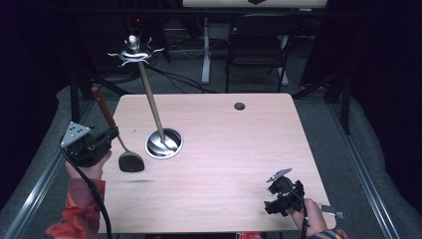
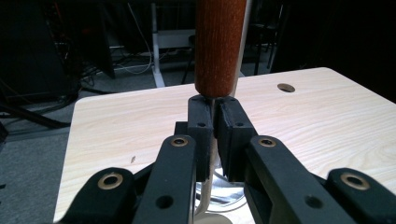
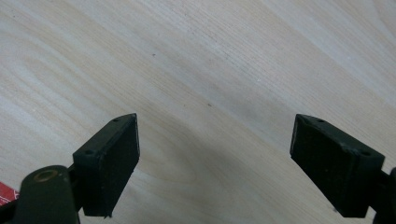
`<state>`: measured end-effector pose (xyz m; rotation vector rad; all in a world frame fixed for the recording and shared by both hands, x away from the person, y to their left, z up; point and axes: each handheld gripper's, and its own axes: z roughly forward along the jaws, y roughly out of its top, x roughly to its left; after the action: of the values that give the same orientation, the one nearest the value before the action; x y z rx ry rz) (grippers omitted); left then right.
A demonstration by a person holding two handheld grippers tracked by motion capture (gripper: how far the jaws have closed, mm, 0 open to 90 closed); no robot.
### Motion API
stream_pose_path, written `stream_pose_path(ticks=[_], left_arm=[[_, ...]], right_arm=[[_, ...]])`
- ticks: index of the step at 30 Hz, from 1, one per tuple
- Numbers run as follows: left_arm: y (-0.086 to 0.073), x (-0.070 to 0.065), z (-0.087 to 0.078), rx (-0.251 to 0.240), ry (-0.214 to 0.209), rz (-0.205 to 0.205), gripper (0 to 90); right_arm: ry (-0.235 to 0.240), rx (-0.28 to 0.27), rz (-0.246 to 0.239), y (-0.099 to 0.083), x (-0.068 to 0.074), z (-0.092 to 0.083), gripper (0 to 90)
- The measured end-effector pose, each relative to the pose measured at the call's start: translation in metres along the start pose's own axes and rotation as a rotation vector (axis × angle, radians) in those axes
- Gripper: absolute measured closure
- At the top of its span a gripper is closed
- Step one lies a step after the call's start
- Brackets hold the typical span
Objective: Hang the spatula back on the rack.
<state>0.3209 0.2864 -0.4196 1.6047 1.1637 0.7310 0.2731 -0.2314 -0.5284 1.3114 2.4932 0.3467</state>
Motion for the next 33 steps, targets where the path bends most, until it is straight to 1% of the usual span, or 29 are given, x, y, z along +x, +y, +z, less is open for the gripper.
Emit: stream_pose_path(ticks=[5, 7, 11, 14, 17, 20, 21, 22, 24, 27, 28, 32, 33], left_arm=[[0.003, -0.002, -0.002, 0.003, 0.0, 0.015, 84.4], [0.004, -0.003, -0.001, -0.004, -0.001, 0.021, 84.4], [0.005, -0.004, -0.001, -0.007, -0.006, 0.021, 84.4], [0.005, -0.004, -0.001, 0.002, -0.013, 0.028, 84.4], [0.006, -0.004, -0.001, -0.005, -0.014, 0.028, 84.3], [0.007, -0.005, -0.001, -0.006, -0.022, 0.037, 84.3], [0.007, -0.005, -0.001, -0.004, -0.024, 0.041, 84.3], [0.007, -0.006, 0.0, -0.006, -0.027, 0.042, 84.3], [0.008, -0.007, 0.0, -0.006, -0.027, 0.047, 84.3], [0.008, -0.007, 0.001, -0.003, -0.03, 0.052, 84.3], [0.009, -0.007, 0.001, -0.002, -0.034, 0.052, 84.2], [0.011, -0.006, 0.0, -0.008, -0.037, 0.052, 84.2], [0.012, -0.006, 0.0, -0.003, -0.039, 0.055, 84.2]], right_arm=[[0.0, -0.003, 0.004, -0.001, 0.0, -0.001, 15.3], [0.003, -0.008, 0.008, -0.001, 0.0, 0.0, 15.3], [0.0, -0.002, 0.003, -0.001, 0.0, -0.001, 15.3], [0.007, -0.006, 0.009, -0.001, 0.0, 0.0, 15.3], [0.003, -0.006, 0.008, -0.001, 0.0, 0.0, 15.3], [0.005, -0.005, 0.006, -0.001, 0.0, 0.0, 15.3], [0.003, -0.008, 0.008, -0.001, 0.0, 0.0, 15.3], [0.003, -0.028, 0.026, -0.002, 0.001, 0.001, 15.3], [0.004, -0.011, 0.009, -0.001, 0.0, 0.0, 15.3], [0.002, -0.008, 0.008, -0.001, 0.0, 0.0, 15.3], [-0.001, -0.003, 0.001, -0.001, 0.0, 0.0, 15.3], [-0.001, -0.003, 0.002, -0.001, 0.0, 0.0, 15.3], [0.001, -0.008, 0.008, -0.001, 0.0, 0.0, 15.3]])
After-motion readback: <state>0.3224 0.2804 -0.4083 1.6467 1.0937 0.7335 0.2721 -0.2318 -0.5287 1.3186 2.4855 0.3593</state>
